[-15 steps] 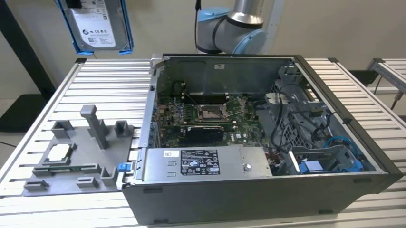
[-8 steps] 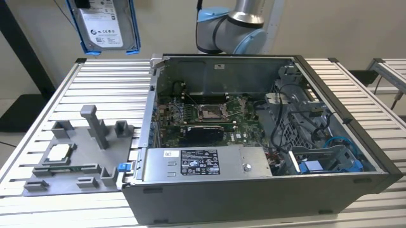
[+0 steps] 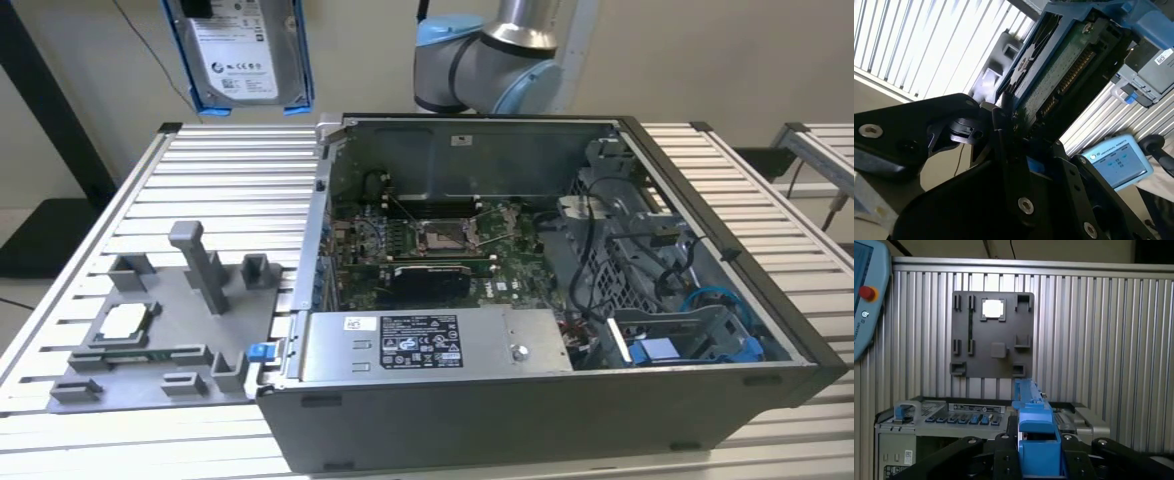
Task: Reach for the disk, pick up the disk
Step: 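Pick up the disk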
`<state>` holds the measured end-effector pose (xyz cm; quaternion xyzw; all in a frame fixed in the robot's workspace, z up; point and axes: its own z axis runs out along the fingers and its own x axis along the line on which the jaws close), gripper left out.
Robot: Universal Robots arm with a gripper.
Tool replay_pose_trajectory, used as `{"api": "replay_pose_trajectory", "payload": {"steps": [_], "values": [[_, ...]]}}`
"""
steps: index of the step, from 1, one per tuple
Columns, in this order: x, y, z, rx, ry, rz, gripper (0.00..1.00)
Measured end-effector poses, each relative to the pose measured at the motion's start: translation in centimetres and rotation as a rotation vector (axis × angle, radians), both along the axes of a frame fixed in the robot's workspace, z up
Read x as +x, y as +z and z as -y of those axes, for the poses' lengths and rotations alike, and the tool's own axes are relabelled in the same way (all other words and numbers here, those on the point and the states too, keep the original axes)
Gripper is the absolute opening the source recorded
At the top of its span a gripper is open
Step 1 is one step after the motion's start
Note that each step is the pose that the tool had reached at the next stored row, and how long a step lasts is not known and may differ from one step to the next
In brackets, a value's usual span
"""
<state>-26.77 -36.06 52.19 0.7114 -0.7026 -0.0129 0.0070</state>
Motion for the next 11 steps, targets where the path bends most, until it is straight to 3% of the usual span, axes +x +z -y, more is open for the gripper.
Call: {"api": "replay_pose_trajectory", "payload": {"steps": [11], "values": [[2.6, 0.0, 0.0, 0.0, 0.0, 0.0, 0.0]]}}
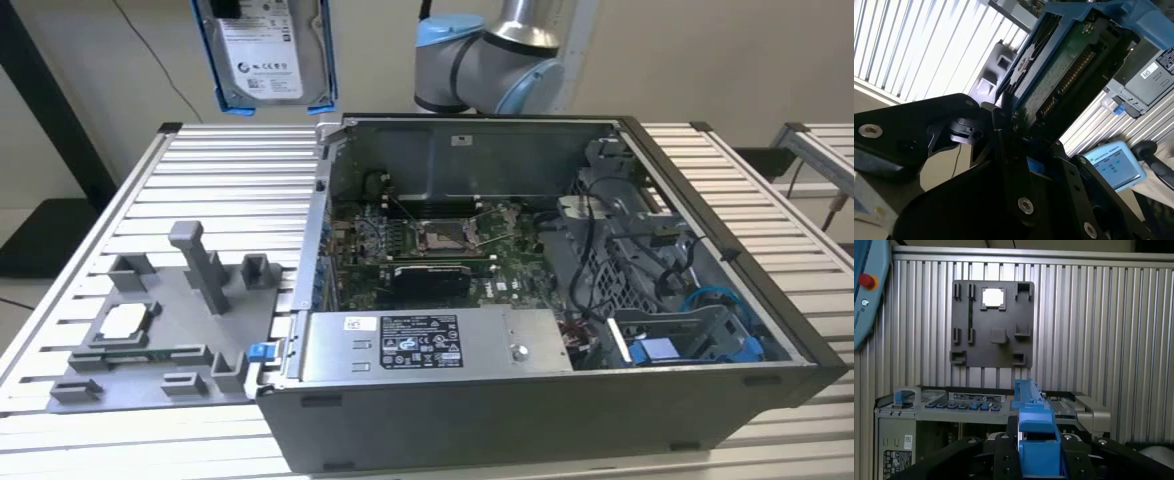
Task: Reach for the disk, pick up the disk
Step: 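Pick up the disk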
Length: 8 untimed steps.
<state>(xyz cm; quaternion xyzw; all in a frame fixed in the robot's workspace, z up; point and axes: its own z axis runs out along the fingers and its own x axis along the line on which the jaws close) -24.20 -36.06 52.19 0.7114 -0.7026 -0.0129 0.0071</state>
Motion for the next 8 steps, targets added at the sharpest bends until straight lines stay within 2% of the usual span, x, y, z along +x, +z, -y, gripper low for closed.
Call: {"api": "replay_pose_trajectory", "payload": {"steps": [8], "values": [[1.9, 0.0, 0.0, 0.0001, 0.0, 0.0001, 0.0]]}}
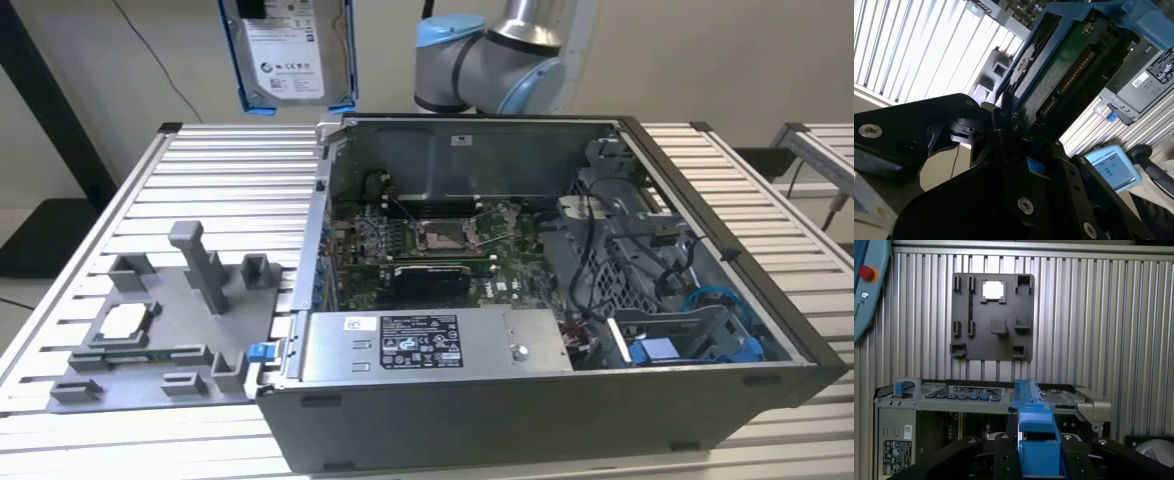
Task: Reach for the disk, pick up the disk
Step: 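Pick up the disk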
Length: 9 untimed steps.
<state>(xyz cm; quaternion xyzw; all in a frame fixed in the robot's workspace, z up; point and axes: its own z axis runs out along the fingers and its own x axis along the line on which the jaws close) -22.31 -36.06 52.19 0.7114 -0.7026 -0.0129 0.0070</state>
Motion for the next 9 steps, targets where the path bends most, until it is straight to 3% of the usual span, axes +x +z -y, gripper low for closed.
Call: {"api": "replay_pose_trajectory", "payload": {"steps": [9], "values": [[2.5, 0.01, 0.0, -0.0001, 0.0, -0.0001, 0.0]]}}
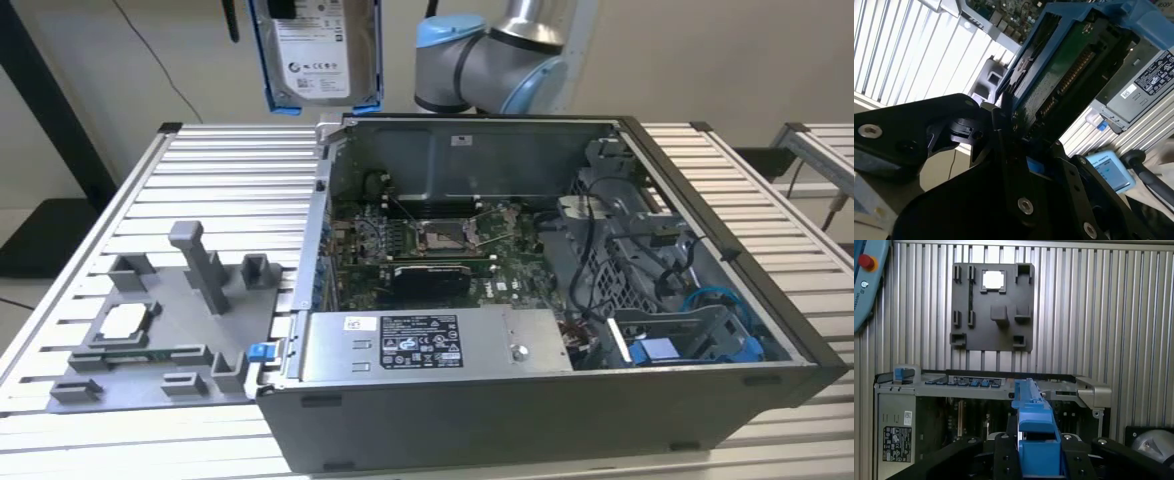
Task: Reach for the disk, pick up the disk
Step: 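Pick up the disk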
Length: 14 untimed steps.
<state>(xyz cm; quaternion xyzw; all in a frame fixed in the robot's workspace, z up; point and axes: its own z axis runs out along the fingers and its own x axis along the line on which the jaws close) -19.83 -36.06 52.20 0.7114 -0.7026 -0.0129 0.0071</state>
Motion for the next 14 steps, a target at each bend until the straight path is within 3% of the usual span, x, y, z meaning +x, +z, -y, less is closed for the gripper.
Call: {"api": "replay_pose_trajectory", "payload": {"steps": [14], "values": [[3.7, 0.0, 0.0, 0.0, 0.0, 0.0, 0.0]]}}
